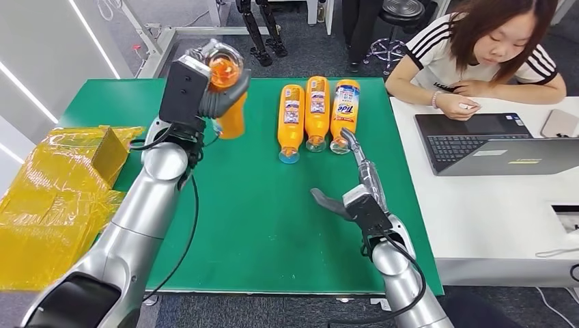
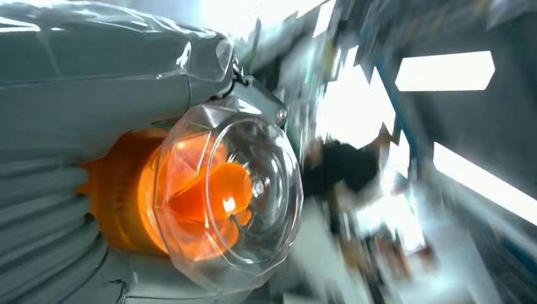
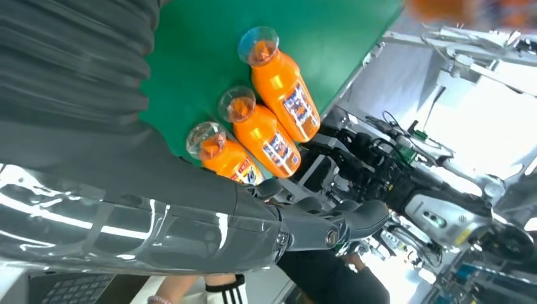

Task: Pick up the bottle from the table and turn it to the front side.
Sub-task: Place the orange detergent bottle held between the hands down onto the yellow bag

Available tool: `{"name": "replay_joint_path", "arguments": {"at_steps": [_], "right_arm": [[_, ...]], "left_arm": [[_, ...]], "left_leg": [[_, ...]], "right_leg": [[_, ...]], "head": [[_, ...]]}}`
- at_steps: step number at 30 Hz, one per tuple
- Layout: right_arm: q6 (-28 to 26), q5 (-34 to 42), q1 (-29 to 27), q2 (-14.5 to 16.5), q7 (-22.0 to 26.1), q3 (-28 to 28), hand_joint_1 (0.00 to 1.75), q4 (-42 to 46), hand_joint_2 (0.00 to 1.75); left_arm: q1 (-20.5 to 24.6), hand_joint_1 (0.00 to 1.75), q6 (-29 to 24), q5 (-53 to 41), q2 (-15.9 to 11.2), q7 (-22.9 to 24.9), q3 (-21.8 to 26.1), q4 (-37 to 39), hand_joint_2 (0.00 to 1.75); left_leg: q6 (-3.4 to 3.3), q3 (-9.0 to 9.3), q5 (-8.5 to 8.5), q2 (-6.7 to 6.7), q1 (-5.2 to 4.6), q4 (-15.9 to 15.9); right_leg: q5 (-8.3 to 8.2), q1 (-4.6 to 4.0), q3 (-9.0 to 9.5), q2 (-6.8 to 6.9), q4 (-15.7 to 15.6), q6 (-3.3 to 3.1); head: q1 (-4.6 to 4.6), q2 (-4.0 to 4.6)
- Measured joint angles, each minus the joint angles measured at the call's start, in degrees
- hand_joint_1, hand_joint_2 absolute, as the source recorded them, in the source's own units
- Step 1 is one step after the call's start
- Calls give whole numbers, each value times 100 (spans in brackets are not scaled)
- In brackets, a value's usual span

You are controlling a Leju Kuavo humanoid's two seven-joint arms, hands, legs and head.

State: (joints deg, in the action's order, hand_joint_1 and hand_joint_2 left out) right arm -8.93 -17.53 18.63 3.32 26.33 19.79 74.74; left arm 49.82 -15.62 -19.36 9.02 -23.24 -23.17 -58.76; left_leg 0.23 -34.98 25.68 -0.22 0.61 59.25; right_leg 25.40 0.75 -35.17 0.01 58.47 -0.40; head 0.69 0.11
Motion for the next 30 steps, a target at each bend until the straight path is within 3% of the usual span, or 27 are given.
{"name": "replay_joint_path", "arguments": {"at_steps": [5,10,16,21,30], "right_arm": [[-7,199,4,-150,37,32,0,158,175],[-10,315,20,-252,72,54,0,236,175],[-27,401,93,-301,75,67,0,227,175],[-69,431,65,-365,79,63,0,235,175],[-44,182,-453,-430,149,-260,0,563,175]], "left_arm": [[419,175,-459,-1127,-218,27,0,253,175],[567,175,-783,-1856,-393,111,-31,446,175],[746,175,-1299,-3615,-618,688,-299,722,175],[834,175,-1309,-4323,-751,1028,-509,943,175],[753,175,-983,-6526,-1078,1941,-826,1132,175]], "left_leg": [[0,-1,0,-1,-1,0],[0,-1,0,2,-1,0],[0,0,0,1,0,0],[0,1,0,1,0,0],[0,-3,1,2,0,-1]], "right_leg": [[0,1,1,2,-1,0],[0,1,0,-4,-1,0],[0,0,0,-4,0,0],[0,0,0,-4,-1,0],[1,0,-2,-4,-2,0]], "head": [[1,0],[1,0],[1,0],[1,0],[1,0]]}}
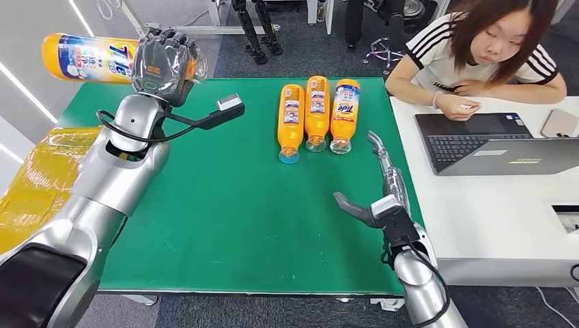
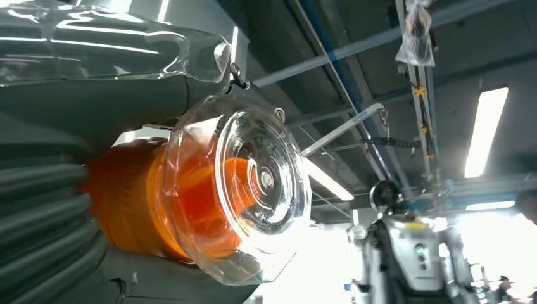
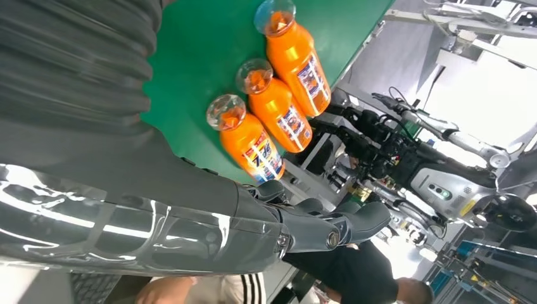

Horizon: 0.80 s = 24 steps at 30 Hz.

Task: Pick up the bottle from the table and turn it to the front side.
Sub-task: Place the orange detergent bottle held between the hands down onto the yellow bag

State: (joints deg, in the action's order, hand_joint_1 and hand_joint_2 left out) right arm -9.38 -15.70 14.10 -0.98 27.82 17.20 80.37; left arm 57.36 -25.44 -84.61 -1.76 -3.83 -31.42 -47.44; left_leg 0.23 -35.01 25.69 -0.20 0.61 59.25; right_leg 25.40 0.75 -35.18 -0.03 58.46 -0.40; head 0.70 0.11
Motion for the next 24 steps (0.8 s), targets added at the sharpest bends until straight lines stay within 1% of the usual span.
{"name": "replay_joint_path", "arguments": {"at_steps": [5,12,18,21,24], "right_arm": [[40,-64,-272,-1,-12,-277,0,193,175],[116,-58,-733,-1,45,-683,0,462,175],[126,-113,-1122,1,82,-907,0,720,175],[123,-148,-1280,8,87,-994,0,844,175],[124,-189,-1448,31,96,-1089,0,991,175]], "left_arm": [[-138,175,466,-453,-227,237,-65,12,175],[-390,175,902,-499,-710,357,-208,-50,175],[-703,175,1105,-406,-1090,283,-210,-217,175],[-887,175,1281,-74,-1272,62,-184,-309,175],[-1208,175,1297,273,-1471,-140,-102,-389,175]], "left_leg": [[0,0,0,-1,1,-1],[0,1,0,3,0,-2],[0,-1,0,3,1,-3],[1,-1,0,8,0,-4],[3,2,2,16,0,-5]], "right_leg": [[0,0,0,1,1,0],[1,0,0,-3,2,-1],[2,-1,-2,-3,1,0],[1,0,-1,-5,1,0],[2,0,-2,-13,1,-1]], "head": [[-1,0],[-1,0],[-1,0],[-1,0],[0,0]]}}
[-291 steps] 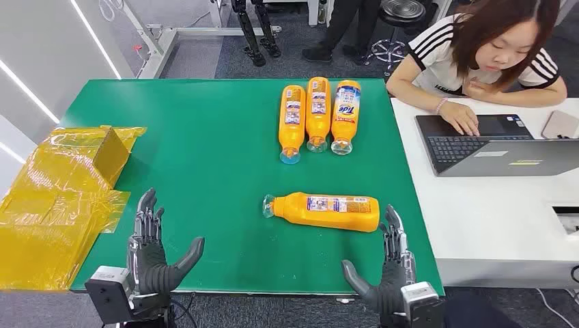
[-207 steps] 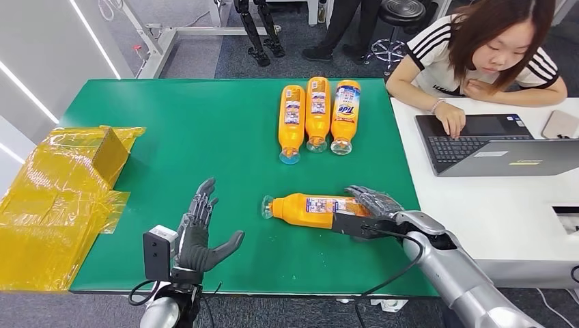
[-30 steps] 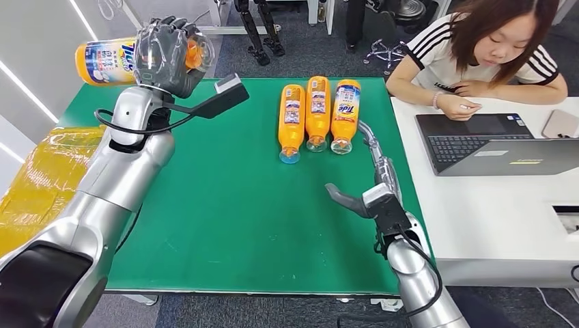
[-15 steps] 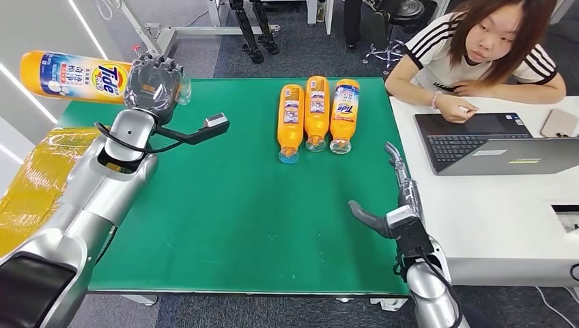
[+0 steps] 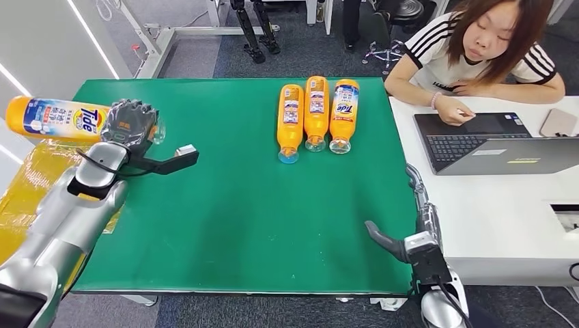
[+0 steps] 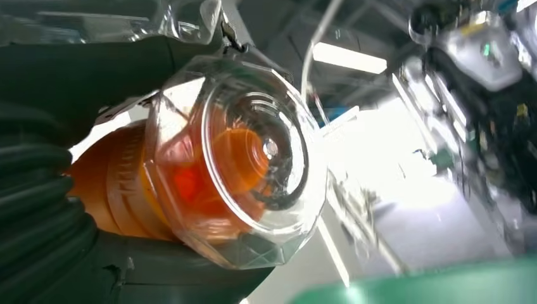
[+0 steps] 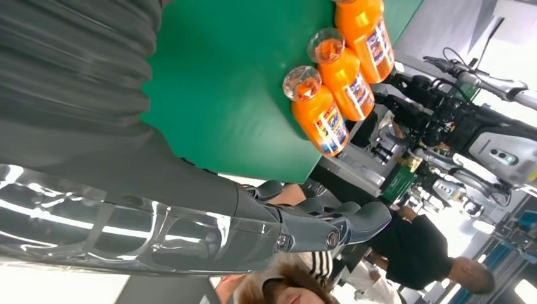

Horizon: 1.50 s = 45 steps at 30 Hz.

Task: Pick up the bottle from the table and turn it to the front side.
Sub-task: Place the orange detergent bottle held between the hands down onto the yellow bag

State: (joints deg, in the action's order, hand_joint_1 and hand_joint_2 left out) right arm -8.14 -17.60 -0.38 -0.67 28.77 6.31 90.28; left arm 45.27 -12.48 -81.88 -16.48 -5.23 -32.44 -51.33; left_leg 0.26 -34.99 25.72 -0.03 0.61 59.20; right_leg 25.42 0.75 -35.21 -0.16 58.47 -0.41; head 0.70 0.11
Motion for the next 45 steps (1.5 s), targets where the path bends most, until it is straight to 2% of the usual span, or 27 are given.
{"name": "replay_joint_path", "arguments": {"at_steps": [6,13,21,35,37,38,39,41,42,45], "right_arm": [[5,-64,-203,50,-13,-174,0,265,175],[19,-94,-390,89,-77,-314,0,509,175],[107,-95,-481,111,-98,-346,0,630,175],[222,-155,-519,143,-139,-320,0,781,175],[222,-155,-491,143,-136,-300,0,770,175],[226,-154,-473,143,-136,-290,0,762,175],[237,-153,-452,143,-136,-280,0,753,175],[275,-151,-408,144,-139,-250,0,731,175],[295,-152,-388,144,-144,-233,0,722,175],[319,-158,-328,145,-171,-178,0,687,175]], "left_arm": [[-628,175,-33,209,-178,-84,40,-72,175],[-985,175,22,379,-202,-142,40,-44,175],[-1124,175,-64,591,-136,-316,42,295,175],[-1128,175,-489,884,213,-380,270,1555,175],[-1115,164,-520,917,233,-382,327,1682,175],[-1108,136,-529,934,241,-377,358,1732,175],[-1101,93,-537,957,247,-370,393,1778,175],[-1084,16,-545,1011,258,-358,482,1869,175],[-1076,0,-547,1037,265,-356,528,1914,175],[-1047,0,-604,1127,289,-405,661,2016,175]], "left_leg": [[1,-2,1,-3,0,0],[1,-3,1,-3,0,0],[1,-2,1,-3,0,0],[2,-3,3,-2,0,0],[2,-2,2,-3,0,0],[2,-2,2,-3,0,0],[2,-2,2,-3,1,-1],[3,1,2,-1,1,-2],[3,2,2,-1,1,-2],[4,4,1,-1,1,-3]], "right_leg": [[2,0,-1,4,-1,1],[2,0,-1,4,-3,2],[2,0,-1,3,-3,1],[2,0,-2,2,-3,1],[2,0,-1,4,-2,1],[2,0,0,4,-2,1],[2,0,0,4,-2,1],[1,0,0,2,-1,0],[1,0,0,1,-1,0],[1,0,2,2,1,-1]], "head": [[-1,0],[0,0],[-1,0],[0,0],[-1,0],[-2,0],[-2,0],[-1,0],[0,0],[-1,0]]}}
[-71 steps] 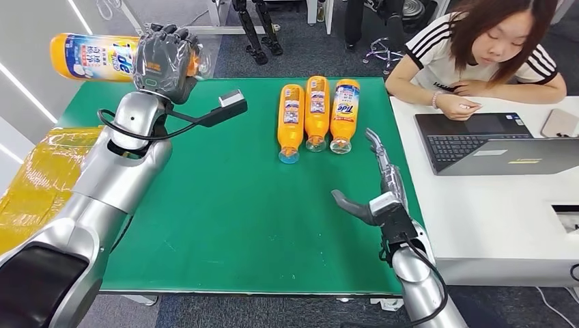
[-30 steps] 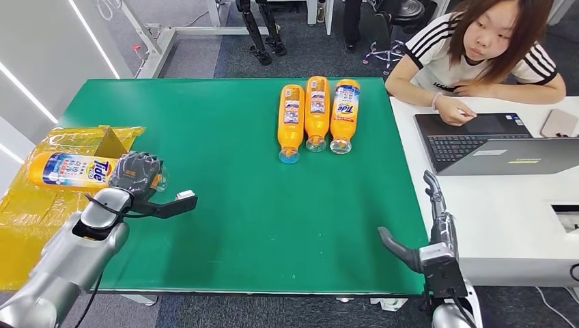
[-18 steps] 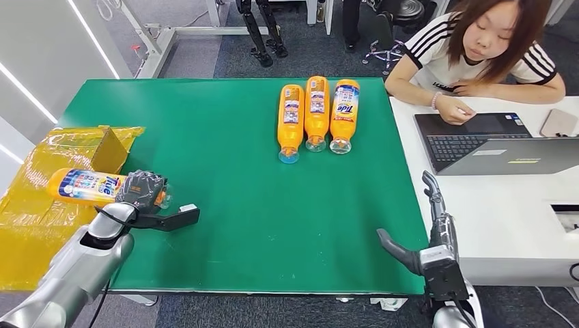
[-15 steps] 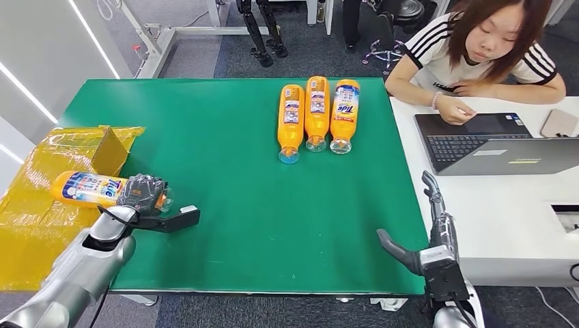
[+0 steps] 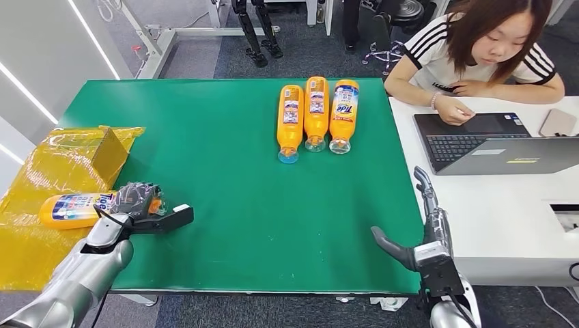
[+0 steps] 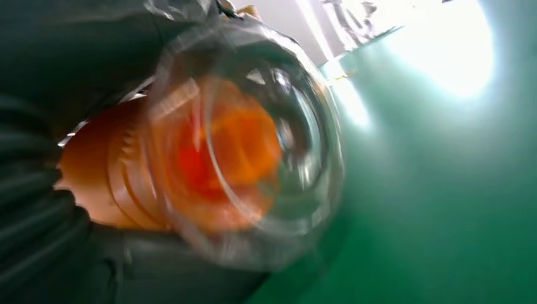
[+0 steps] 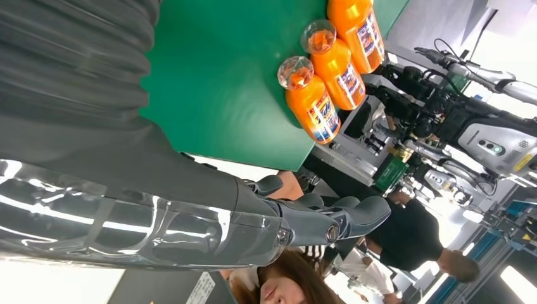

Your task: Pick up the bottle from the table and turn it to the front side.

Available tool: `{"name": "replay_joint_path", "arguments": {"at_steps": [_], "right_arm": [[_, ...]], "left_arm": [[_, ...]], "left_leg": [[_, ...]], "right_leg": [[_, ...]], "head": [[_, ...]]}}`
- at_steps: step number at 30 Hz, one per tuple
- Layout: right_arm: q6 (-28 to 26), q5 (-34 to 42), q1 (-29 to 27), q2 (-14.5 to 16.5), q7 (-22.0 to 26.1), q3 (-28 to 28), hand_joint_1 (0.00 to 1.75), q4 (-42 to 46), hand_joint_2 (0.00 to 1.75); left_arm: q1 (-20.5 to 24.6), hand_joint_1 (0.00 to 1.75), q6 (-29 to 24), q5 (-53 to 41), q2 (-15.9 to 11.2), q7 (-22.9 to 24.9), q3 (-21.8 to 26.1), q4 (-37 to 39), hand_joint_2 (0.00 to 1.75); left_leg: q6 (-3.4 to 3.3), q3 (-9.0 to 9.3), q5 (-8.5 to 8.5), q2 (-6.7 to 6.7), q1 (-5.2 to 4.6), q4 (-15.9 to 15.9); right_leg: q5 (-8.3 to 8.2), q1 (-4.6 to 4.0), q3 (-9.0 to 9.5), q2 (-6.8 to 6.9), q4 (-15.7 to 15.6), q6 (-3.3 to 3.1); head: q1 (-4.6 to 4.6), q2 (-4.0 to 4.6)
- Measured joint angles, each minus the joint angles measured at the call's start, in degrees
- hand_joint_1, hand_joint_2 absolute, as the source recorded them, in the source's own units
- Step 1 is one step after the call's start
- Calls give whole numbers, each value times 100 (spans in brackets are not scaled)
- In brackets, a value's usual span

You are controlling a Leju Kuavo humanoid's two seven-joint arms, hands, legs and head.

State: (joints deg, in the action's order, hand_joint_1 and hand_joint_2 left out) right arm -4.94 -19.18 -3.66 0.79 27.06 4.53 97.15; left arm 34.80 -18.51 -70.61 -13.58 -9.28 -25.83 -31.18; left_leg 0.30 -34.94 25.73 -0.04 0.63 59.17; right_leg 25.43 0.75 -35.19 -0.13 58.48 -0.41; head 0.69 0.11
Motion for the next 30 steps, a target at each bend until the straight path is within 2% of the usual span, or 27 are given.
{"name": "replay_joint_path", "arguments": {"at_steps": [5,10,13,17,20,23,27,30], "right_arm": [[1,8,84,7,-58,19,0,-77,175],[2,69,134,7,-89,19,0,-191,175],[3,95,171,7,-98,19,0,-300,175],[-13,152,131,7,-53,17,0,-386,175],[-31,187,13,7,19,4,0,-390,175],[-33,237,-101,7,81,-31,0,-370,175],[-4,328,-184,13,140,-120,0,-329,175],[39,382,-175,42,168,-164,0,-329,175]], "left_arm": [[46,0,-103,496,112,-267,314,55,175],[39,0,-36,1043,348,-103,681,-48,175],[-2,0,416,1657,457,-204,841,-341,175],[-177,0,1403,2935,495,-294,1048,-1154,175],[-314,0,1831,3565,372,-152,1142,-1961,175],[-233,0,1996,3976,115,-32,1264,-2703,175],[201,0,1899,4411,-242,21,1482,-3449,175],[595,0,1646,4908,-382,-60,1620,-3827,175]], "left_leg": [[2,3,-2,-4,0,0],[1,1,-2,-9,-1,1],[1,1,-1,-11,-2,2],[1,0,-1,-12,-1,2],[2,-1,-1,-8,2,2],[3,-4,-2,-6,5,2],[7,-6,-5,-6,7,1],[9,-8,-7,-6,7,2]], "right_leg": [[0,0,3,6,1,0],[0,1,5,10,0,0],[0,1,6,12,-1,0],[-1,1,4,10,-1,0],[-1,0,-1,6,0,-1],[0,-2,-7,4,2,-2],[0,-6,-9,3,5,-3],[-1,-7,-9,4,6,-4]], "head": [[1,0],[0,0],[-1,0],[0,0],[0,0],[1,0],[0,0],[-1,0]]}}
